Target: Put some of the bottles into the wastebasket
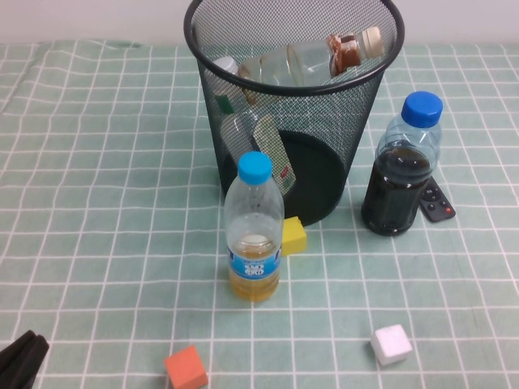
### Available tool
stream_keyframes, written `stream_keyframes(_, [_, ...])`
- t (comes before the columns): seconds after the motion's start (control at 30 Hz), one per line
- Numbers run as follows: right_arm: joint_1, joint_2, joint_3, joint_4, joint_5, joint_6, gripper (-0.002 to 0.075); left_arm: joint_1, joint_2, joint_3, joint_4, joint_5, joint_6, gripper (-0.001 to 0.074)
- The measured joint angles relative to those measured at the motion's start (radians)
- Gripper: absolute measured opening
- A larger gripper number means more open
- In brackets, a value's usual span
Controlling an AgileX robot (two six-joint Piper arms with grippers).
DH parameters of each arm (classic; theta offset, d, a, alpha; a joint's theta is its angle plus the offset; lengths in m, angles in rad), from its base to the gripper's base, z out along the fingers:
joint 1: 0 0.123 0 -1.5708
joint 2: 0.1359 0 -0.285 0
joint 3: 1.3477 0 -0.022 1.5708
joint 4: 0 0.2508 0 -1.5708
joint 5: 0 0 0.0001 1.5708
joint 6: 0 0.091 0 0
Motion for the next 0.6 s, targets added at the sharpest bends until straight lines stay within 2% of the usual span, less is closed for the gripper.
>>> stream_keyframes(0.37, [0.128,0.002,0.05,0.011,-0.057,0.003,0.0,0.0,0.0,0.0,0.0,0.016,0.0,-0.0005])
stream_keyframes(0.5, [0.151,0.002,0.077,-0.01,-0.159,-0.047,0.0,0.0,0.0,0.0,0.0,0.016,0.0,-0.0005])
stream_keyframes(0.57, [0.158,0.002,0.098,0.069,-0.172,-0.119,0.0,0.0,0.0,0.0,0.0,0.018,0.0,-0.0005])
stream_keyframes(0.6, [0.158,0.002,0.106,0.203,-0.16,-0.194,0.0,0.0,0.0,0.0,0.0,0.018,0.0,-0.0005])
